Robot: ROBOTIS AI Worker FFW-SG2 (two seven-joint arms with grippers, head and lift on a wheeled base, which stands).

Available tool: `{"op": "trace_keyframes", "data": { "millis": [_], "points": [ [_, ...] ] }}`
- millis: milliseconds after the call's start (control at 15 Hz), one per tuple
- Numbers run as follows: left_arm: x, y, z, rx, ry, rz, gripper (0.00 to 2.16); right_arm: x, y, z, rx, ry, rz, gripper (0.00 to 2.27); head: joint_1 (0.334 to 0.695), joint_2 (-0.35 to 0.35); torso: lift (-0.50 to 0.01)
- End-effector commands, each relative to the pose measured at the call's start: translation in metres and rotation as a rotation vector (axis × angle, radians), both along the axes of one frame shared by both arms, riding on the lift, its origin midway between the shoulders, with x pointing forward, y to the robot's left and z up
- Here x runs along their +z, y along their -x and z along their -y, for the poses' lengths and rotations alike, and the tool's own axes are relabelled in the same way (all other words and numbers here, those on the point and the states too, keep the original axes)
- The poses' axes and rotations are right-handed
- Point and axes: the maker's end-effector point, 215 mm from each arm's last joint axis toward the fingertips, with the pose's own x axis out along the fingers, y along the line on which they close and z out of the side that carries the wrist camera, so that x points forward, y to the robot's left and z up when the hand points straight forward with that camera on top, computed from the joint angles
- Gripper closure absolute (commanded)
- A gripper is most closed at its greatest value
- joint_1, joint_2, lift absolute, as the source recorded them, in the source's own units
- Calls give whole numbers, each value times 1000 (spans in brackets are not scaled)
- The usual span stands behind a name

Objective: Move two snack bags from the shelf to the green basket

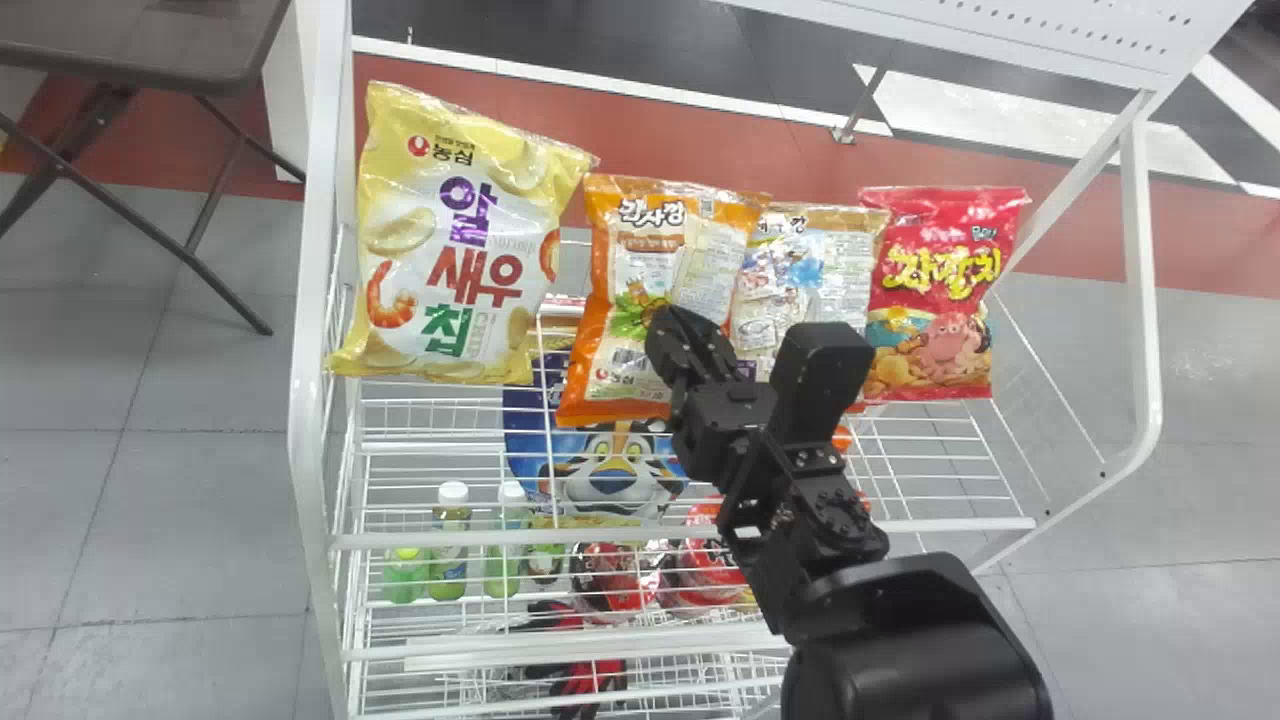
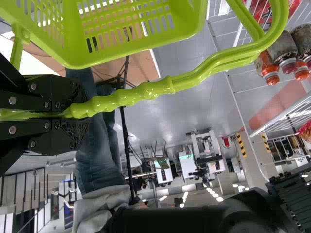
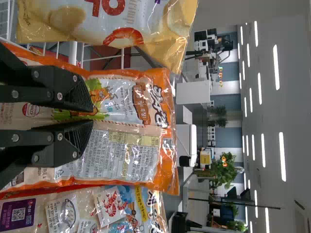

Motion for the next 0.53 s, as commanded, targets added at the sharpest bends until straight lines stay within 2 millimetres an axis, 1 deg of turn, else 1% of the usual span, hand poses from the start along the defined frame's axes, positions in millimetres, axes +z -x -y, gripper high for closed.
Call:
{"op": "trace_keyframes", "data": {
  "millis": [0, 133, 267, 333, 400, 467],
  "points": [
    [4, 3, 1, -4, 5, 3, 2078, 9, 13, 3, -5, -6, 16, 2250, 695, -350, -16],
    [7, 7, 3, -11, 6, 4, 2074, 21, 24, 11, -20, -23, 29, 2250, 695, -350, -16],
    [12, 9, 4, -12, 13, 9, 2074, 34, 38, 23, -51, -12, 41, 2250, 695, -350, -16],
    [12, 12, 3, -12, 14, 8, 2078, 37, 44, 31, -70, -8, 41, 2250, 695, -350, -16],
    [13, 14, 5, -20, 15, 10, 2078, 42, 53, 39, -81, -26, 41, 2250, 695, -350, -16],
    [13, 16, 5, -23, 15, 9, 2078, 47, 62, 42, -75, -51, 40, 2250, 695, -350, -16]
  ]
}}
